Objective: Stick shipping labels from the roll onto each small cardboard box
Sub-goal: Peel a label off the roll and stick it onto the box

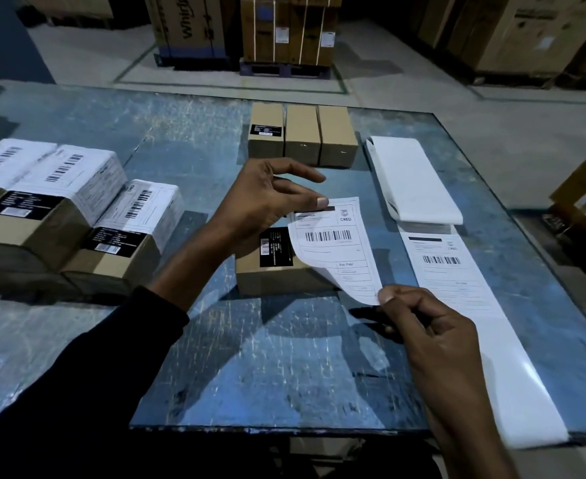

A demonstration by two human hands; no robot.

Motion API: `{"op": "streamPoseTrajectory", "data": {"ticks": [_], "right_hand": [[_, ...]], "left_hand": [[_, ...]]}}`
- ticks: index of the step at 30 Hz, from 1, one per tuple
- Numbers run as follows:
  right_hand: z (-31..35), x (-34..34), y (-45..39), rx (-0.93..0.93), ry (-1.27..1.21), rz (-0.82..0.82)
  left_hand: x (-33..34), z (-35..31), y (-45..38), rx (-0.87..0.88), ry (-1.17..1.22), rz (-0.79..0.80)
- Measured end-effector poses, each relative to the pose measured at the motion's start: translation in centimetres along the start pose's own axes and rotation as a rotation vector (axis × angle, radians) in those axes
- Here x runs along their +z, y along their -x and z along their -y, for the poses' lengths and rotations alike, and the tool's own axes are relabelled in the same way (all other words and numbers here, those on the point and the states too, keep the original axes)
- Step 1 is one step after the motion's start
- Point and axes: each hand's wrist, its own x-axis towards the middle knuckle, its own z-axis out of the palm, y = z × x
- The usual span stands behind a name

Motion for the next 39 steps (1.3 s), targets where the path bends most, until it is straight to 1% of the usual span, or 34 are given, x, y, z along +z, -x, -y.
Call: {"op": "streamPoseTrajectory", "data": {"ticks": [5, 11, 39], "right_hand": [[0.27, 0.04, 0.03, -0.016, 0.011, 0.008], [-0.38, -0.13, -0.17, -0.014, 0.108, -0.029], [-0.23, -0.03, -0.11, -0.037, 0.159, -0.004]], "left_hand": [[-0.11, 0.02, 0.0, -0.02, 0.004, 0.012], [-0.2, 0.33, -0.08, -0.008, 0.003, 0.031], [-0.21, 0.75, -0.18, -0.006, -0.068, 0.03]]}}
